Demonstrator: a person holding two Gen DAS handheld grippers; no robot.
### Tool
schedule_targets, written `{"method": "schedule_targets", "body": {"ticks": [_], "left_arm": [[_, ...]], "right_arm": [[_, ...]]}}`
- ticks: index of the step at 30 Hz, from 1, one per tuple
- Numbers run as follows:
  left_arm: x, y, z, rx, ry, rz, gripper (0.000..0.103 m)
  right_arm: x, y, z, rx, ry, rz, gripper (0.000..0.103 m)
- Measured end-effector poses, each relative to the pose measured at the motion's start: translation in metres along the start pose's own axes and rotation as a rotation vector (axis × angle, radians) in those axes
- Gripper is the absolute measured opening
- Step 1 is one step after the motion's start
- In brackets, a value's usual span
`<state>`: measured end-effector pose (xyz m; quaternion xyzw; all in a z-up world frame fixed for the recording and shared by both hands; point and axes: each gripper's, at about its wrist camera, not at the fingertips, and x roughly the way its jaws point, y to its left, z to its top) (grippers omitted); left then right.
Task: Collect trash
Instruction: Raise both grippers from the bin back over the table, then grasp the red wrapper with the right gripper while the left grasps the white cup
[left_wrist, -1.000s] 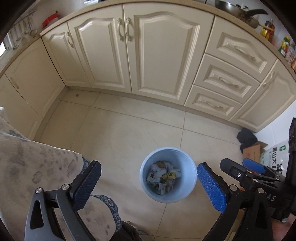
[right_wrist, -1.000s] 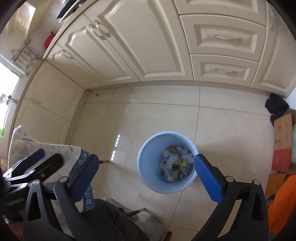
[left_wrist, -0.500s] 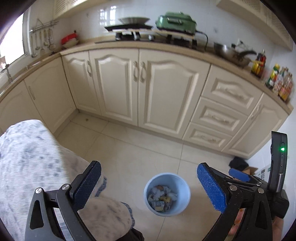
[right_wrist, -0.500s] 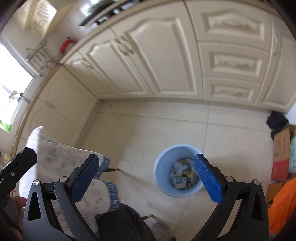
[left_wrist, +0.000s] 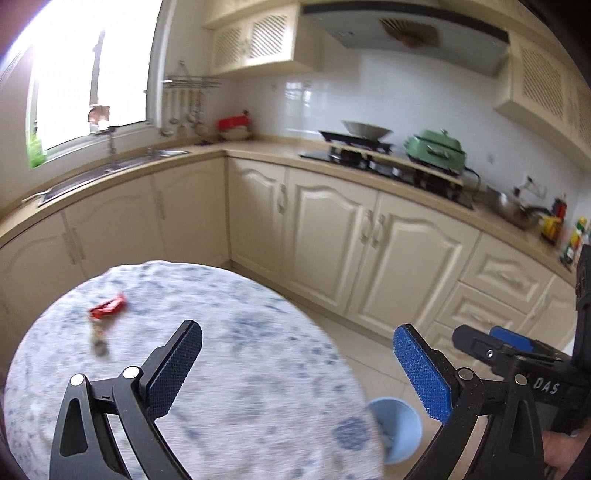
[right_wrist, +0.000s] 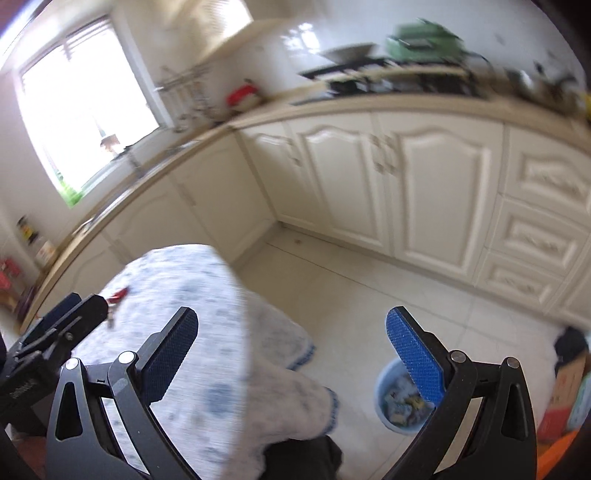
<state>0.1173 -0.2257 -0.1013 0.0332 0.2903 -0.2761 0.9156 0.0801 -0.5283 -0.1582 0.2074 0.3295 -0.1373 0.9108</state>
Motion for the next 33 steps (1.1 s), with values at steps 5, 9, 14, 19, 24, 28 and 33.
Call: {"method": "schedule_targets", "body": {"ticks": [5,9,14,19,24,28,33], "left_arm": [[-0.048,0.068,-0.018,-0.076,-0.059,0.102,0.102],[-0.072,0.116,-0.032,-0.121,-0.089,0.187,0.102],[-0.079,0.166,-0.052,-0.177,-0.078,0.274,0.102],[-0.049,0.199,-0.056,-0.212,-0.007,0.299,0.102],[0.003,0.218,-0.055,-0.225,0.1,0.3,0.102],[0.049,0.23,-0.051,-0.217,0.189,0.304,0.101],[0.084,0.249,-0.044,-0.252,0.259,0.257,0.076]], "right_arm": [[0.004,0.076,0.002,-0.109,-0.02,0.075,0.103],[0.02,0.134,-0.001,-0.189,-0.004,0.132,0.103],[0.051,0.19,-0.008,-0.282,0.03,0.17,0.103],[0.085,0.224,-0.012,-0.335,0.058,0.177,0.103],[0.126,0.238,-0.01,-0.353,0.104,0.178,0.103],[0.167,0.252,-0.01,-0.371,0.157,0.172,0.103],[0.203,0.259,-0.005,-0.36,0.195,0.192,0.103]]}}
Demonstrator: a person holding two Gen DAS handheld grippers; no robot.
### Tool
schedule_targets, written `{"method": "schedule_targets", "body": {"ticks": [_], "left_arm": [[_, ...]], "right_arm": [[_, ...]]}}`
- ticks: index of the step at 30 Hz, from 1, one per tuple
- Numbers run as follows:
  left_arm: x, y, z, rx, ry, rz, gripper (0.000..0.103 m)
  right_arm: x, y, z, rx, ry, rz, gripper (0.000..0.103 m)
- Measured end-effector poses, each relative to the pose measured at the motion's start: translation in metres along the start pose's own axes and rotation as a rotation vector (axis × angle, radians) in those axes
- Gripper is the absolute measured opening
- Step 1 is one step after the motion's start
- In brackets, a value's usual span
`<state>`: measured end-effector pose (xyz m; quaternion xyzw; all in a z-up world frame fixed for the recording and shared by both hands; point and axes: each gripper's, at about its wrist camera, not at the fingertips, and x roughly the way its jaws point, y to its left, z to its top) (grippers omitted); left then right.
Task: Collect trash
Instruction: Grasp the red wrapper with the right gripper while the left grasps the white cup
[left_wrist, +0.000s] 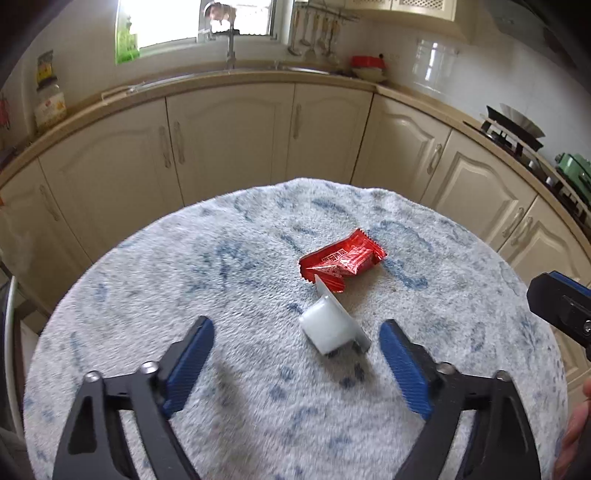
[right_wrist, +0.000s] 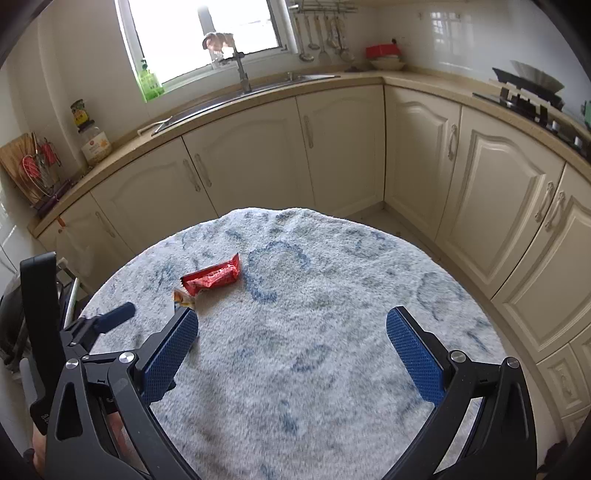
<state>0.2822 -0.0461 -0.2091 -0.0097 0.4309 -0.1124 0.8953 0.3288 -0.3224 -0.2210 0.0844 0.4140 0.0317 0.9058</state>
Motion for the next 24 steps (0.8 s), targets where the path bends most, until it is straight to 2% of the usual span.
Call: {"method": "schedule_targets", "body": {"ticks": [1,2,3,4,5,10,17,21,22,24], "left_arm": [[0.004,0.0,0.002,-0.001,0.015,-0.014,0.064],[0.014,0.003,0.021,0.008,0.007,-0.015,0.06],[0.012,0.001,0.023,0.021,0.001,-0.031,0.051],[0.012,0.0,0.024,0.03,0.004,-0.046,0.037],[0.013,0.002,0.026,0.038,0.001,-0.052,0.027],[0.022,0.023,0.028,0.023,0.005,-0.097,0.021],[-0.008,0.063,0.024,-0.001,-0.029,-0.065,0.018],[-0.022,0.088,0.022,-0.025,-0.048,-0.042,0.018],[-0.024,0.09,0.019,-0.034,-0.047,-0.042,0.018],[-0.024,0.098,0.018,-0.042,-0.047,-0.044,0.018]], "right_arm": [[0.005,-0.001,0.001,0.0,0.008,0.004,0.103],[0.011,-0.001,0.003,-0.001,0.017,0.009,0.103],[0.015,0.0,0.004,-0.004,0.024,0.012,0.103],[0.019,0.0,0.005,-0.007,0.031,0.013,0.103],[0.023,0.001,0.006,-0.01,0.038,0.015,0.103],[0.046,0.022,0.01,-0.07,0.081,0.037,0.103],[0.091,0.054,0.012,-0.12,0.151,0.072,0.103],[0.116,0.072,0.011,-0.166,0.165,0.036,0.102],[0.118,0.076,0.011,-0.188,0.154,0.018,0.098],[0.121,0.083,0.011,-0.217,0.136,-0.007,0.085]]}}
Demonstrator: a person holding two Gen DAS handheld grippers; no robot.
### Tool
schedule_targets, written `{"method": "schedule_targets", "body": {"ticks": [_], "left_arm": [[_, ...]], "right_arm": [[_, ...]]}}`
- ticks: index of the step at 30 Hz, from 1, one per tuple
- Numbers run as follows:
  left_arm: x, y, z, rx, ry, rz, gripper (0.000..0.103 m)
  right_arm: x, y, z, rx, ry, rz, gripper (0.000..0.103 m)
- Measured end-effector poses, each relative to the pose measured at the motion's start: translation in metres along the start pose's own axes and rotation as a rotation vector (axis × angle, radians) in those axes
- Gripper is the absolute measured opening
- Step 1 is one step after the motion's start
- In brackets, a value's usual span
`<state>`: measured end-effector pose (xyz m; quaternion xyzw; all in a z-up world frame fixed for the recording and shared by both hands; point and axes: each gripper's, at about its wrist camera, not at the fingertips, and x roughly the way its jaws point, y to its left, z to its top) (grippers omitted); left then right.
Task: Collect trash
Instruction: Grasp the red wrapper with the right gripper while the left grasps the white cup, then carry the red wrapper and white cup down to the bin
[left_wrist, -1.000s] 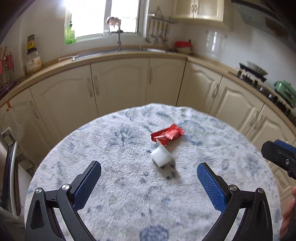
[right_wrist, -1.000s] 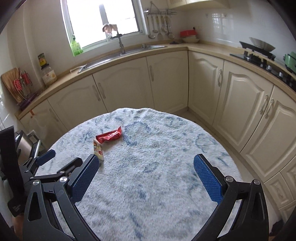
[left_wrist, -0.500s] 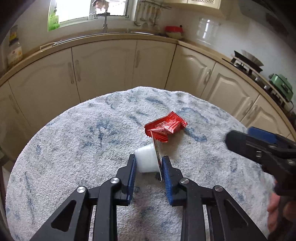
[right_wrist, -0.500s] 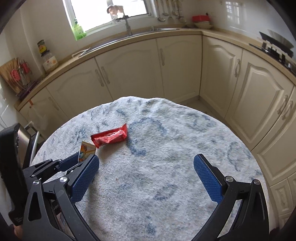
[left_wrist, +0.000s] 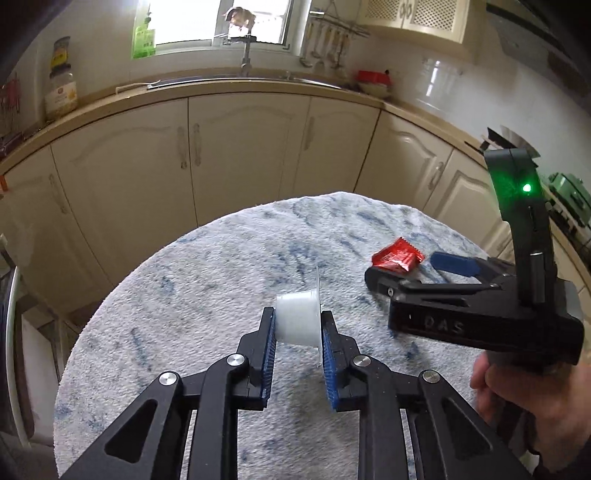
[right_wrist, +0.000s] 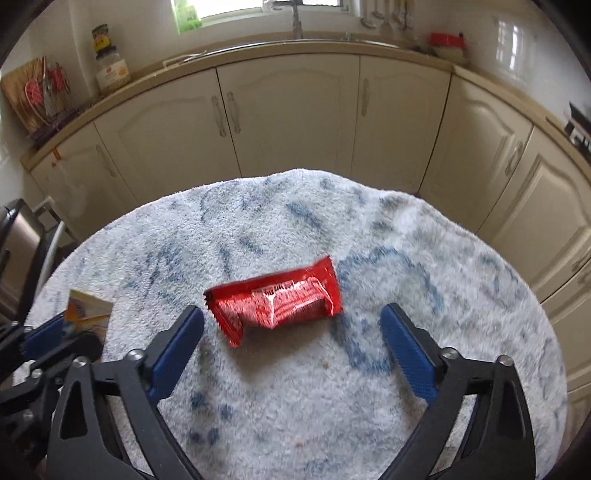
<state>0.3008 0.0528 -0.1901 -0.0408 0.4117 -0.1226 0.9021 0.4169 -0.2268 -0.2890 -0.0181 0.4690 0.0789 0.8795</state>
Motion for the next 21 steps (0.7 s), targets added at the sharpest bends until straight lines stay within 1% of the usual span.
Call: {"method": "schedule_targets", "body": {"ticks": [1,2,3,4,5,8,11,18,21], "left_arm": [[-0.002,0.001,-0.002,-0.003,0.0,-0.006,0.018],[-0.003,0.003,-0.003,-0.007,-0.001,-0.012,0.018],[-0.004,0.004,-0.003,-0.009,-0.003,-0.016,0.018],[-0.004,0.004,-0.006,-0.011,-0.004,-0.02,0.018],[-0.004,0.005,-0.006,-0.015,-0.004,-0.026,0.018],[-0.007,0.006,-0.007,-0.019,-0.01,-0.033,0.018],[-0.015,0.006,-0.009,-0.021,-0.019,-0.038,0.018],[-0.031,-0.007,-0.018,-0.01,-0.036,-0.054,0.018],[-0.04,-0.017,-0.022,0.005,-0.044,-0.063,0.018]], "right_arm": [[0.0,0.003,0.001,-0.013,-0.01,-0.014,0.07],[-0.001,0.007,0.001,-0.031,-0.014,-0.018,0.063],[-0.001,0.01,0.001,-0.041,-0.013,-0.012,0.06],[-0.002,0.012,0.001,-0.05,-0.012,-0.009,0.052],[-0.002,0.014,0.0,-0.058,-0.01,-0.002,0.049],[-0.006,0.014,-0.002,-0.057,-0.004,0.011,0.042],[-0.017,0.009,-0.008,-0.028,-0.018,0.05,0.035],[-0.042,0.0,-0.03,-0.005,-0.028,0.068,0.034],[-0.059,-0.005,-0.041,0.003,-0.047,0.07,0.034]]}}
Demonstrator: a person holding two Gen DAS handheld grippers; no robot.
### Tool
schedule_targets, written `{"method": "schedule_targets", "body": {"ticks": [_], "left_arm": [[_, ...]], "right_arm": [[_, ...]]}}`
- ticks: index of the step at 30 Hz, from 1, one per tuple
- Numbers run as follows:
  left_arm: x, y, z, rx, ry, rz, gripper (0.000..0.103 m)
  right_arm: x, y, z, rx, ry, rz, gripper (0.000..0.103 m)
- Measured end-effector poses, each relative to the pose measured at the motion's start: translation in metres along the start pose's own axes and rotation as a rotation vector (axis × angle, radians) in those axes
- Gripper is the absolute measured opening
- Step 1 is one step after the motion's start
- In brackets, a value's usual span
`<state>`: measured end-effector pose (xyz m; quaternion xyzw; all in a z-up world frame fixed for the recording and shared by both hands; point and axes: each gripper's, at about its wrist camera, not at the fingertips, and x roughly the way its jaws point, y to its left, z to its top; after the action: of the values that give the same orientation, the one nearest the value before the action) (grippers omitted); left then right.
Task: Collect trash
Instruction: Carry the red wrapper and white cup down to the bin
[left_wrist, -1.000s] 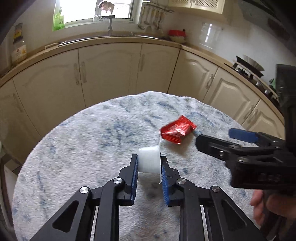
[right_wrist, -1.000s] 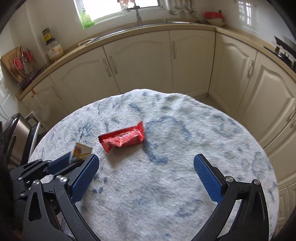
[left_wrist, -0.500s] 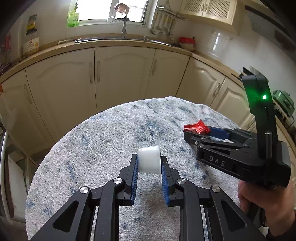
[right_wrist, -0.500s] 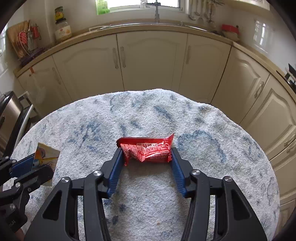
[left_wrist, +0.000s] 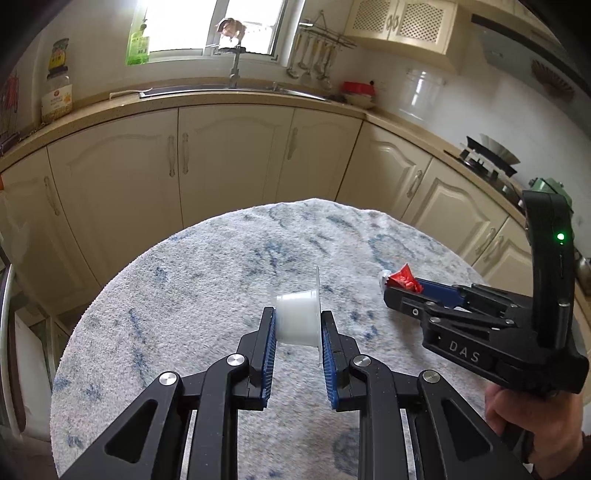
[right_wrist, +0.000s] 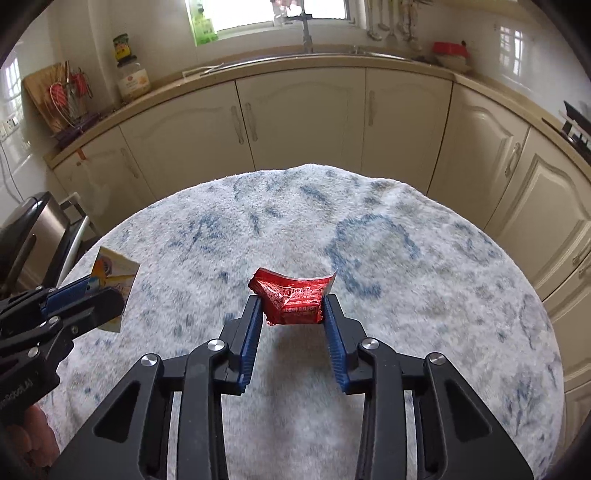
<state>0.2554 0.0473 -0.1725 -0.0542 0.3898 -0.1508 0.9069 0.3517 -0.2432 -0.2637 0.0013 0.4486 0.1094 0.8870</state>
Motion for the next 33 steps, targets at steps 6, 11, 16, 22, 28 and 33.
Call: {"method": "schedule_targets", "body": {"ticks": [6,11,16,22,28,33], "left_arm": [[-0.017,-0.03,-0.009,0.034,-0.013,-0.024,0.018],[-0.036,-0.066,-0.012,0.077,-0.043,-0.062,0.018],[-0.053,-0.111,-0.015,0.128,-0.066,-0.118,0.019],[-0.073,-0.175,-0.02,0.2,-0.091,-0.199,0.019],[-0.083,-0.26,-0.033,0.296,-0.084,-0.308,0.019],[-0.079,-0.336,-0.053,0.378,-0.046,-0.407,0.019]], "right_arm": [[-0.049,-0.006,-0.018,0.002,-0.068,-0.003,0.034],[-0.093,-0.021,-0.034,0.024,-0.127,-0.018,0.034],[-0.142,-0.043,-0.053,0.061,-0.186,-0.046,0.034],[-0.208,-0.083,-0.083,0.125,-0.262,-0.102,0.034],[-0.276,-0.139,-0.13,0.224,-0.32,-0.205,0.034],[-0.321,-0.194,-0.183,0.328,-0.325,-0.304,0.034]]}}
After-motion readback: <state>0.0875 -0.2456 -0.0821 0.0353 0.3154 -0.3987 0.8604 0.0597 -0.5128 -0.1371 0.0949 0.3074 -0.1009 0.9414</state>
